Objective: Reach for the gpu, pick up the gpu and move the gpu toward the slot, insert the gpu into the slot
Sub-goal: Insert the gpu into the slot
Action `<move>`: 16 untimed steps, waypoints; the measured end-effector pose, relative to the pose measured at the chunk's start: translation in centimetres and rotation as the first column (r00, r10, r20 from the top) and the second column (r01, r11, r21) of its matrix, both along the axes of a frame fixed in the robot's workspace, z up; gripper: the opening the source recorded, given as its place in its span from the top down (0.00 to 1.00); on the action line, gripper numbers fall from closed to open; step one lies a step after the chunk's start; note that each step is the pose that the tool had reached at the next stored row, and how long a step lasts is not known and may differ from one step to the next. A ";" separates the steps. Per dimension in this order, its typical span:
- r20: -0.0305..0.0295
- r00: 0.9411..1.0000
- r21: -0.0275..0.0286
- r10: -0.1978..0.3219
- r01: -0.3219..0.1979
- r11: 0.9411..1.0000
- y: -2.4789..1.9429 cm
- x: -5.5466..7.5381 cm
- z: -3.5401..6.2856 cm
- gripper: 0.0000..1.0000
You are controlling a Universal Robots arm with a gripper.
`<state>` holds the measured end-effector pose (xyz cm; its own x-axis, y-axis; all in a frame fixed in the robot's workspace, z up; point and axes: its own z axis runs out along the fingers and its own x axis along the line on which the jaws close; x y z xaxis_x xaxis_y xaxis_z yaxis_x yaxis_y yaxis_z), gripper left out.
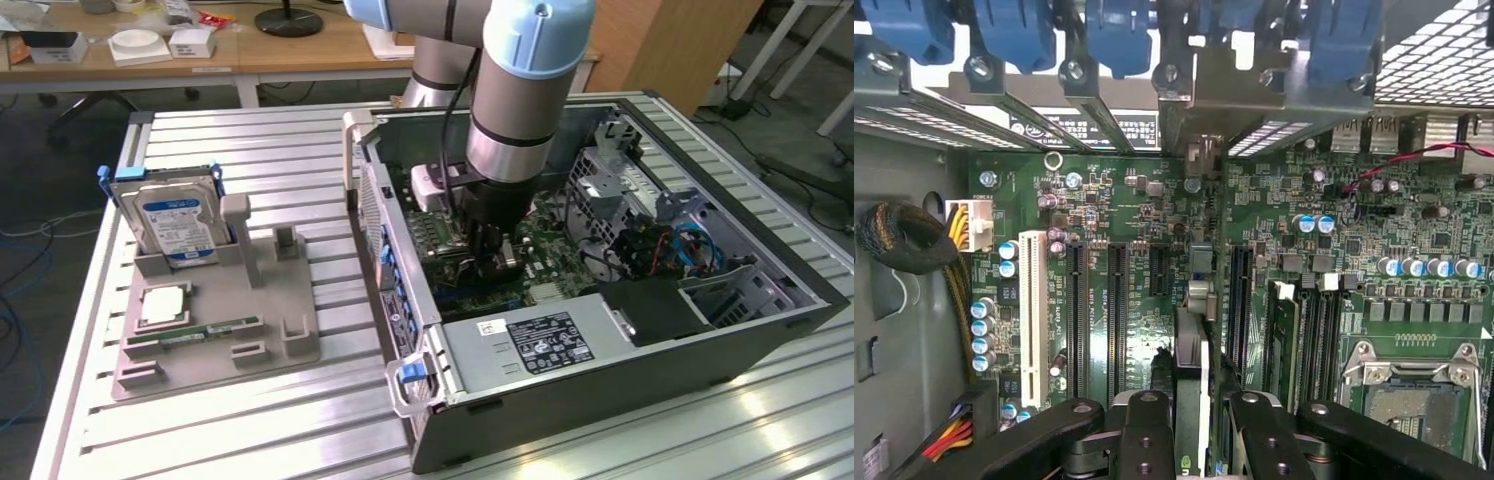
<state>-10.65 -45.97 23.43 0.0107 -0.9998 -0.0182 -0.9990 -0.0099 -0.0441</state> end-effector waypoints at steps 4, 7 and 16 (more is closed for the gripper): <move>0.001 1.000 0.000 0.002 -0.002 1.000 0.00 -0.2 0.00 0.73; 0.001 1.000 -0.001 0.003 -0.003 1.000 -0.01 -0.3 0.01 0.73; 0.001 1.000 -0.001 0.003 -0.003 1.000 -0.01 -0.3 -0.01 0.73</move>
